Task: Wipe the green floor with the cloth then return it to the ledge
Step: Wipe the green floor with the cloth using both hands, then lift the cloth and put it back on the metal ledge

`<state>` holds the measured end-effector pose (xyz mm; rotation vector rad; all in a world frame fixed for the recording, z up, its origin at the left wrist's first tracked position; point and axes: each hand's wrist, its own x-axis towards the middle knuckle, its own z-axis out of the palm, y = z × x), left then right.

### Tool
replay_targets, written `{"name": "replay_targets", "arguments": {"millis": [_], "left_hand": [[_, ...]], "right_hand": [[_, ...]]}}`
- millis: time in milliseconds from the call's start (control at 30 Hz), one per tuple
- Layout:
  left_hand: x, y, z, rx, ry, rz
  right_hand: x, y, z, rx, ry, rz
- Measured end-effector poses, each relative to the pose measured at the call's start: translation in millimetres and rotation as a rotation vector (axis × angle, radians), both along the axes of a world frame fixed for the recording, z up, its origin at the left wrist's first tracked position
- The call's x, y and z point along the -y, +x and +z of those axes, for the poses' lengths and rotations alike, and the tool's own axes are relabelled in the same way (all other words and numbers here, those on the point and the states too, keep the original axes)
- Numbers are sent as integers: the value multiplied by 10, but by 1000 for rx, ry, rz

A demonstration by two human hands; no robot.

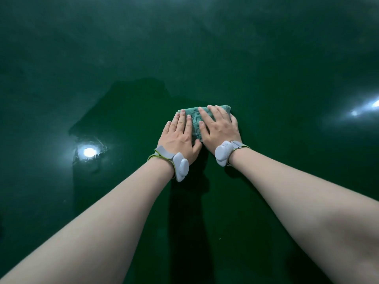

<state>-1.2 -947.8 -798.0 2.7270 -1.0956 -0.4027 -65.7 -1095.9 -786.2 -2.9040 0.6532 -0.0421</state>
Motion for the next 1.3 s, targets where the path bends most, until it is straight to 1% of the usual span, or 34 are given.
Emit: {"name": "replay_targets", "arguments": {"millis": [133, 200, 267, 300, 367, 400, 467, 533, 600, 667, 700, 733, 800, 867, 900, 933, 967, 1000, 1133, 1233, 1300], "left_hand": [[-87, -137, 59, 61, -52, 29], [-126, -159, 127, 108, -155, 58], [-114, -76, 202, 132, -226, 117], [-128, -22, 221, 103, -212, 148], [-73, 106, 236, 32, -153, 158], [-57, 147, 232, 8, -103, 154], [-27, 197, 237, -10, -28, 122], [-24, 192, 289, 24, -31, 97], [-87, 129, 414, 28, -1, 110], [-245, -35, 556, -18, 58, 127], [-295, -168, 572, -46, 83, 128], [-385, -287, 606, -106, 114, 136], [-718, -592, 852, -308, 171, 189], [-953, -791, 947, -433, 169, 283], [-1151, -908, 1159, -487, 158, 330], [-1301, -1038, 1364, -508, 139, 384], [-1358, -1071, 1440, -505, 94, 429], [-1463, -1158, 1654, -518, 52, 488], [-1659, -1290, 2704, -531, -117, 632], [-1761, -1328, 3603, -500, -253, 696], [-1828, -1331, 4253, -466, -327, 732]], "right_hand": [[-25, -70, 57, 137, 61, -42], [-57, -112, 89, 231, 105, -83], [-46, -149, 86, 280, 73, -161], [-45, -166, 70, 271, 59, -228], [54, -171, 67, 207, 83, -385], [96, -180, 66, 156, 77, -422], [170, -201, 87, 85, 20, -404], [172, -239, 148, 58, 15, -389], [82, -338, 233, 9, 49, -392], [-116, -493, 347, -55, 120, -395], [-200, -601, 350, -90, 118, -396], [-294, -692, 383, -146, 139, -391], [-561, -943, 634, -314, 235, -335], [-729, -1104, 743, -425, 358, -312], [-861, -1204, 988, -456, 440, -305], [-985, -1318, 1181, -448, 500, -326], [-1045, -1346, 1256, -409, 537, -349], [-1126, -1421, 1461, -379, 559, -369], [-1358, -1469, 2487, -299, 570, -406], [-1466, -1426, 3403, -227, 579, -424], [-1529, -1364, 4097, -171, 582, -398]]}}
